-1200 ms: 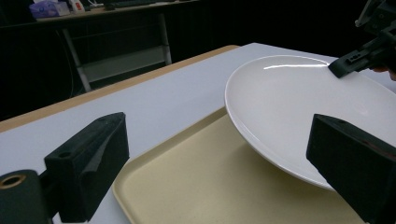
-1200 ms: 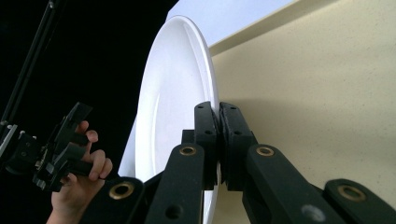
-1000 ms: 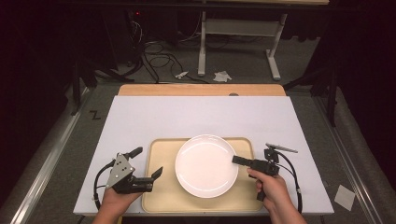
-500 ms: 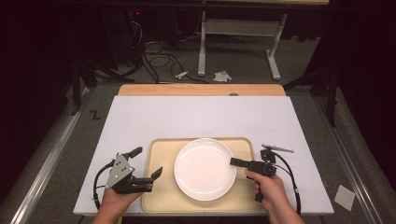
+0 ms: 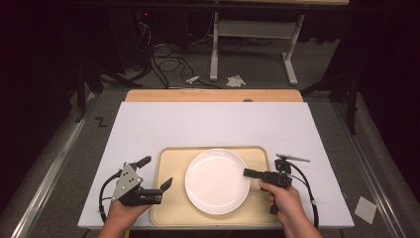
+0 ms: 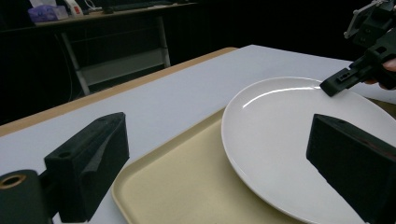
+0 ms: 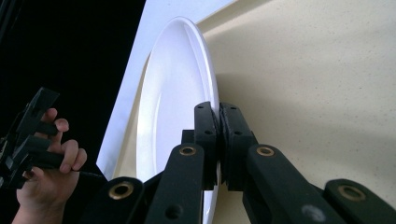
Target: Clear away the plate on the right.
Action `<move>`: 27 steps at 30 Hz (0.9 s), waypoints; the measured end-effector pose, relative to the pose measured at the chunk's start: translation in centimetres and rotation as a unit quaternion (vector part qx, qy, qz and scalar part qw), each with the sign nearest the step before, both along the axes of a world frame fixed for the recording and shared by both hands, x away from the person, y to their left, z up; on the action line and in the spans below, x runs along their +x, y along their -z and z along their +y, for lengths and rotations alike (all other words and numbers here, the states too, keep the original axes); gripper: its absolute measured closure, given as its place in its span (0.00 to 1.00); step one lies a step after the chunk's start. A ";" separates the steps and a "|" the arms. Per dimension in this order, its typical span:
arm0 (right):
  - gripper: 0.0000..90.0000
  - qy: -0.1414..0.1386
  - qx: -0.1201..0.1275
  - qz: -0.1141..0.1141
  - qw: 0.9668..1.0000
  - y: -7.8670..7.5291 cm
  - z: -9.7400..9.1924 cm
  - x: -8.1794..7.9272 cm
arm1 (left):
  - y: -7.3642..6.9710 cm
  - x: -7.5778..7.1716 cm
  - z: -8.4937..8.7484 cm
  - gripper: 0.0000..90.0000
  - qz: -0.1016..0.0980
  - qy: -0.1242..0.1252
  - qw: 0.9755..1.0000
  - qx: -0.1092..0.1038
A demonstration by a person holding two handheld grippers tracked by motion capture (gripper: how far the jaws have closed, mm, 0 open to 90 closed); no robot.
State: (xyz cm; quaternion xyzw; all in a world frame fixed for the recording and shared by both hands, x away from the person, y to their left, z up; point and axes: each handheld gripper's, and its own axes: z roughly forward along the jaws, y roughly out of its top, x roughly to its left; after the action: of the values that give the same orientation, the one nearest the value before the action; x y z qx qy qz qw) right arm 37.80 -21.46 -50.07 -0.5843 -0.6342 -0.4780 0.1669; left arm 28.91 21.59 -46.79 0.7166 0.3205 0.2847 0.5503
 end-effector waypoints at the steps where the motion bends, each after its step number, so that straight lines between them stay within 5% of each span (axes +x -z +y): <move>1: 0.99 -0.001 -0.001 0.002 1.000 0.0 0.0 0.0 | 0.0 0.0 0.0 0.07 0.000 0.000 1.000 0.000; 27: 0.95 0.001 -0.068 -0.003 0.998 0.5 0.4 0.2 | 0.1 0.0 -0.1 0.07 0.003 0.004 1.000 0.002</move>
State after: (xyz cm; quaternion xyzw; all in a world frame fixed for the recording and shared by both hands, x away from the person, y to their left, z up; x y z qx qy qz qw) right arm 37.98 -21.06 -50.59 -0.5936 -0.6650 -0.4359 0.1244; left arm 28.92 21.46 -46.89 0.7201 0.3185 0.2808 0.5488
